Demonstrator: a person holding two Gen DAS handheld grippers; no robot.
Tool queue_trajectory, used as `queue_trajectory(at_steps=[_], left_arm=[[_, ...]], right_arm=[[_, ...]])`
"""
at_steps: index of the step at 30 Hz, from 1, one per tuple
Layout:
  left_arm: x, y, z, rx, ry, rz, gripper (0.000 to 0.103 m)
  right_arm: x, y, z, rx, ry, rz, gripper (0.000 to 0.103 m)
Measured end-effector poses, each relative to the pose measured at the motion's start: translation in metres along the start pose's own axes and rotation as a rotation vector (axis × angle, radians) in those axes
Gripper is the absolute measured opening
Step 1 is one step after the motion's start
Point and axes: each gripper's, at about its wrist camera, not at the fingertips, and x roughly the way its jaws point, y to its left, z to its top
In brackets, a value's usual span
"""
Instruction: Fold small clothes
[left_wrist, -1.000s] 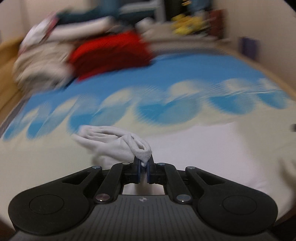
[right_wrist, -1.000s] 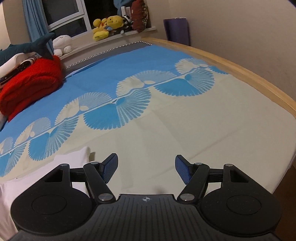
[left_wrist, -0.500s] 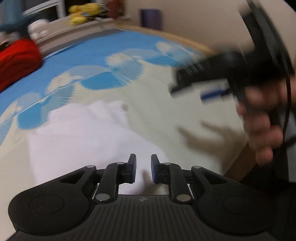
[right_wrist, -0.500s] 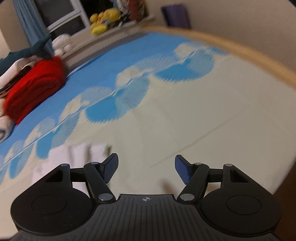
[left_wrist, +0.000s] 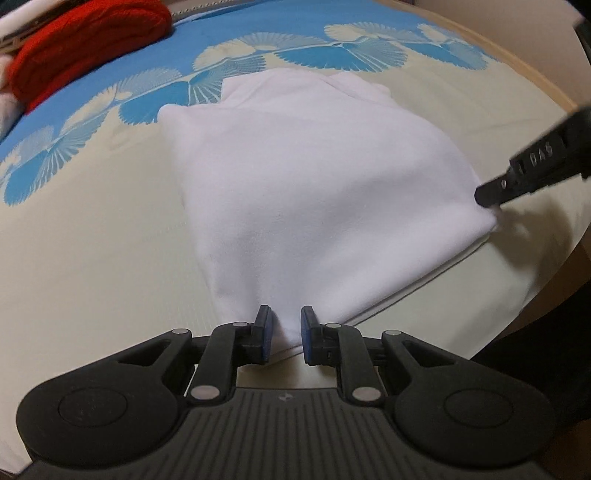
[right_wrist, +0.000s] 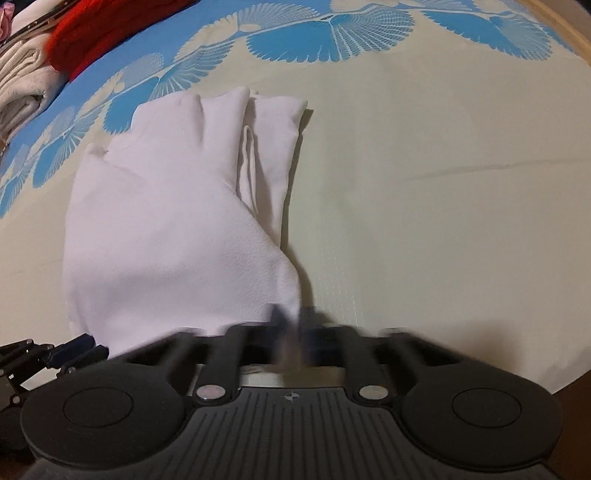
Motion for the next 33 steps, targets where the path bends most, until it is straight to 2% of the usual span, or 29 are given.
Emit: queue_trajectory(at_steps=[10, 13, 14, 15, 16, 17, 18, 21, 23, 27, 30, 33], left_arm=[[-0.001, -0.005, -0.003, -0.019, 0.044, -0.016, 0.021], [-0.005, -0.002, 0.002, -0.026, 0.089, -0.026, 0.029], [-0.008, 0.001, 0.006, -0.028, 0.103, -0.029, 0.033], [-0.012, 0.006, 0.011, -0.027, 0.112, -0.031, 0.037], [-0.016, 0.011, 0.017, -0.025, 0.109, -0.033, 0.040], [-0.020, 0.017, 0.023, -0.025, 0.099, -0.035, 0.044], [-0.025, 0.026, 0.030, -0.028, 0.085, -0.038, 0.049], [-0.031, 0.054, 0.048, -0.071, 0.049, -0.067, 0.055], [-0.029, 0.074, 0.058, -0.124, 0.025, -0.094, 0.062], [-0.007, 0.104, 0.074, -0.226, -0.015, -0.101, 0.075], [0.020, 0.122, 0.081, -0.326, -0.010, -0.168, 0.077], [0.045, 0.133, 0.082, -0.426, -0.018, -0.241, 0.078]], right_arm=[[-0.002, 0.008, -0.007, -0.056, -0.010, -0.051, 0.006], [-0.005, 0.013, -0.007, -0.056, -0.039, -0.068, 0.010], [-0.008, 0.013, -0.006, -0.048, -0.062, -0.070, 0.020], [-0.012, 0.014, -0.005, -0.037, -0.090, -0.070, 0.039], [-0.017, 0.013, -0.003, -0.018, -0.130, -0.066, 0.051], [-0.022, 0.014, -0.001, -0.001, -0.167, -0.064, 0.071], [-0.025, 0.014, 0.000, 0.011, -0.200, -0.059, 0.075], [-0.024, 0.016, 0.003, 0.015, -0.210, -0.045, 0.075], [-0.016, 0.018, 0.004, 0.016, -0.169, -0.046, 0.075], [0.002, 0.022, 0.005, 0.031, -0.086, -0.053, 0.075], [0.013, 0.024, 0.005, 0.051, -0.030, -0.066, 0.075], [0.016, 0.031, 0.006, 0.049, -0.012, -0.079, 0.075]])
